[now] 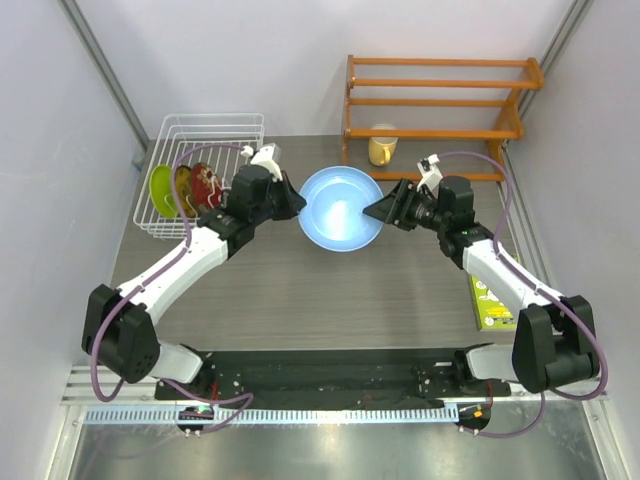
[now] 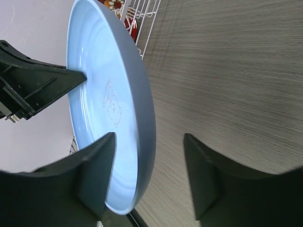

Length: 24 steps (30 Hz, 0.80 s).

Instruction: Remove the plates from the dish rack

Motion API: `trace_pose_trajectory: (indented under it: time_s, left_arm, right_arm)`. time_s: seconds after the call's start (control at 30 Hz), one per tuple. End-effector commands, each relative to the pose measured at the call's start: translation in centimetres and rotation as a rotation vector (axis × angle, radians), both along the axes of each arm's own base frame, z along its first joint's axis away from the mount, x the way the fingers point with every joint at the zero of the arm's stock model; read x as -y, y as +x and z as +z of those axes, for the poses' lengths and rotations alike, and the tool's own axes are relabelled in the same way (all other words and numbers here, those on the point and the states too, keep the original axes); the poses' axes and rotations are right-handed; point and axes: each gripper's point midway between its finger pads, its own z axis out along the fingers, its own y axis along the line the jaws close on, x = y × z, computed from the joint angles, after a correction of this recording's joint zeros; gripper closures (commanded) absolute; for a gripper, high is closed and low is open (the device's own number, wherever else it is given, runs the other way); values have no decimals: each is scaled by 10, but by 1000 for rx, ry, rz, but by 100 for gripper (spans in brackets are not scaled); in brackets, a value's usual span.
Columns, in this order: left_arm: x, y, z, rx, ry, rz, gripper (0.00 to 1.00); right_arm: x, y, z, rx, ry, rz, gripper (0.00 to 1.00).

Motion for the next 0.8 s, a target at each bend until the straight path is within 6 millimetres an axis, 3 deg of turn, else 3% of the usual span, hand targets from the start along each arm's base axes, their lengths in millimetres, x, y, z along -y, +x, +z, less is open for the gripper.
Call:
trace_pose_trajectory:
  time_s: [0.0, 0.03, 0.07, 0.1, 0.13, 0.17, 0.27, 0.33, 0.47, 0.5, 0.6, 0.77]
  left_arm:
    - [21, -4, 27, 68, -137, -81, 100]
    - [22, -3, 31, 87, -147, -85, 100]
    - [18, -1, 29, 89, -133, -62, 100]
    - [15, 1, 28, 90, -119, -45, 92]
    - [8, -1, 17, 62, -72, -27, 79]
    - [1, 0, 13, 59, -42, 1, 46]
    - [-44, 6, -1, 59, 132, 178, 25]
    - [-86, 8, -6, 70, 279, 339, 8]
    - [-145, -2, 15, 144, 453, 536, 1]
    - [-161, -5, 22, 164, 492, 601, 1]
    - [-188, -9, 45, 239, 538, 694, 1]
    - [-221, -3, 53, 246, 549, 746, 0]
  right_arm:
    - [-14, -1, 9, 34, 65, 70, 62]
    - [-15, 0, 10, 41, 66, 75, 84]
    - [-11, 3, 10, 44, 52, 50, 99]
    - [-8, 4, 11, 53, 32, 32, 99]
    - [-2, 6, 7, 54, -10, 12, 99]
    - [8, 10, 12, 75, -51, -53, 99]
    - [37, 11, 2, 42, -200, -171, 99]
    - [62, 12, -13, -11, -297, -261, 99]
    - [79, 1, -57, -139, -393, -274, 99]
    - [82, -3, -76, -190, -413, -269, 99]
    - [83, -7, -109, -273, -443, -245, 99]
    - [76, -3, -130, -306, -438, -205, 99]
